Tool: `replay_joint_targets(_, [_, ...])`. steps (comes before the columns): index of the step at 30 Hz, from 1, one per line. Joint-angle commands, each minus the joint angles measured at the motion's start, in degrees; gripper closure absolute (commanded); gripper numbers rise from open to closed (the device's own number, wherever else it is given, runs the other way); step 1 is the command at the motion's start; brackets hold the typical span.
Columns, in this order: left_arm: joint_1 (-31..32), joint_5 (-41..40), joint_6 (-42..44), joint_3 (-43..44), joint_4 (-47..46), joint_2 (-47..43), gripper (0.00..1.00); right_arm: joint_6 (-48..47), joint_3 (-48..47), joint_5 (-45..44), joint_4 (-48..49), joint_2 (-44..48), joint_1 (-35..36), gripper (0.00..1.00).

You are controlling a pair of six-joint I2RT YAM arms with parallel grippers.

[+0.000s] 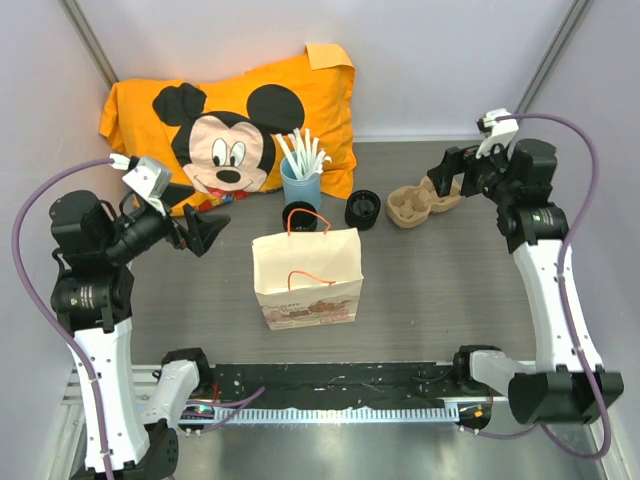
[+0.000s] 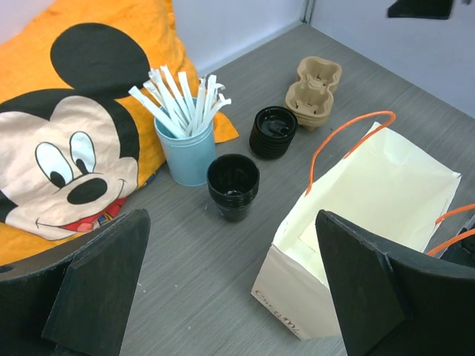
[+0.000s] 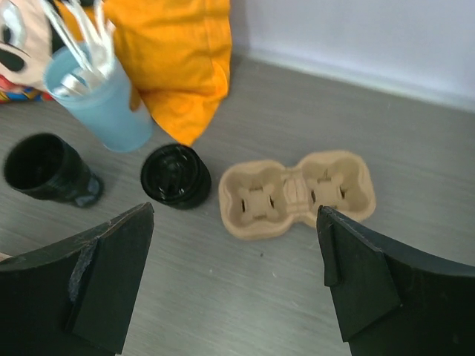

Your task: Pack the takeout coffee

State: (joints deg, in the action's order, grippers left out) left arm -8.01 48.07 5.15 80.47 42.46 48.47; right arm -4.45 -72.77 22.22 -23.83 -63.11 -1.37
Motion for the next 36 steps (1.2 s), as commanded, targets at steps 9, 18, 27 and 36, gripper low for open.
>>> replay_joint_targets(9, [-0.16, 5.27, 3.55, -4.88, -1.06, 0.31, 0.0, -5.04, -1.14, -4.81, 5.38, -13.78, -0.3, 0.05])
replay_joint_targets(18, [-0.25, 6.68, 4.35, -7.43, -1.41, 0.49, 0.0, -6.63, -3.6, -7.0, 6.26, -21.96, -0.22, 0.07])
replay_joint_targets(27, [-0.25, 9.41, 3.91, -9.8, -1.41, -0.13, 0.0, -5.66, -9.23, -7.89, 4.85, -30.13, -0.22, 0.09])
replay_joint_targets(36, [-0.16, 10.9, 2.68, -11.03, -1.59, 0.4, 0.0, -7.5, -13.53, -7.36, 0.72, -39.54, -0.13, 0.28])
